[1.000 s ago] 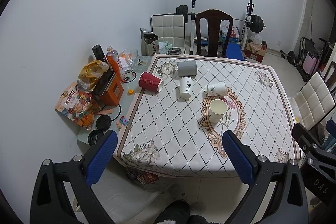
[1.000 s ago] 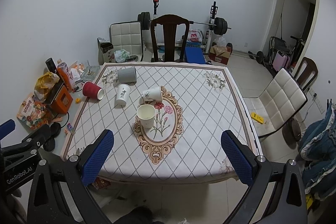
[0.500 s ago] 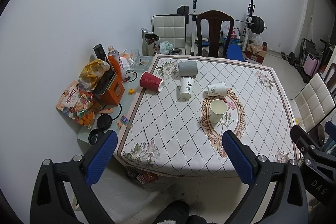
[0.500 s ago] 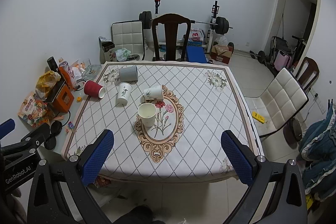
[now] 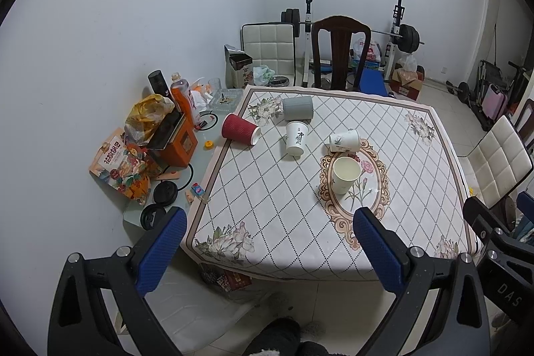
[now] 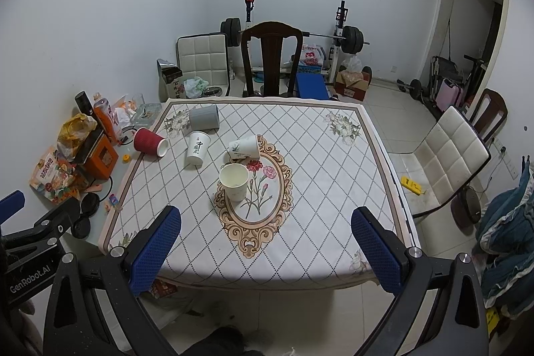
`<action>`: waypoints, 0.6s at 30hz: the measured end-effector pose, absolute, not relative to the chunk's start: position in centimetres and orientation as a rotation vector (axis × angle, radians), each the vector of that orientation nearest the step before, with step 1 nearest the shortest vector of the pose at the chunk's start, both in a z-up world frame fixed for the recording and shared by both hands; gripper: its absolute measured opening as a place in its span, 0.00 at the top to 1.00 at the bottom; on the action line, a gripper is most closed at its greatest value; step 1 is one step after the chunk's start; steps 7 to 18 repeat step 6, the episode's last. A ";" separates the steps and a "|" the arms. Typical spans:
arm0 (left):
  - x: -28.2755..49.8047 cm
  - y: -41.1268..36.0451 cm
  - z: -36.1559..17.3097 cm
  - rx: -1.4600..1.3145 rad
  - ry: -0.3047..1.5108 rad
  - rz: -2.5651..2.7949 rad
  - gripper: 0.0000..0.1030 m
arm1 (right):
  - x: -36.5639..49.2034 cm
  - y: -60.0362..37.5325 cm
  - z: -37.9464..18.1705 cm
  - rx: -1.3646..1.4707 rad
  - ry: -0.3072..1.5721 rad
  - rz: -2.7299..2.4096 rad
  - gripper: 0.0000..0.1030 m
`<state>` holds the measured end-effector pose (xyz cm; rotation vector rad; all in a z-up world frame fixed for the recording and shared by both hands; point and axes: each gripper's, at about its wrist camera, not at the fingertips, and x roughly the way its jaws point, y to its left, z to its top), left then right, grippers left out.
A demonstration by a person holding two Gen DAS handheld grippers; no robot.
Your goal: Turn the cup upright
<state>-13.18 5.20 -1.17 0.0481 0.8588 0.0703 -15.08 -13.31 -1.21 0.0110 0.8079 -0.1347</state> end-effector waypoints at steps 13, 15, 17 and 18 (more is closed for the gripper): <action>-13.3 5.2 -1.1 0.044 0.857 0.068 0.01 | -14.9 -13.6 -1.1 0.011 0.808 -0.133 0.00; -13.3 5.2 -1.1 0.044 0.857 0.068 0.01 | -14.9 -13.6 -1.1 0.011 0.808 -0.133 0.00; -13.3 5.2 -1.1 0.044 0.857 0.068 0.01 | -14.9 -13.6 -1.1 0.011 0.808 -0.133 0.00; -13.3 5.2 -1.1 0.044 0.857 0.068 0.01 | -14.9 -13.6 -1.1 0.011 0.808 -0.133 0.00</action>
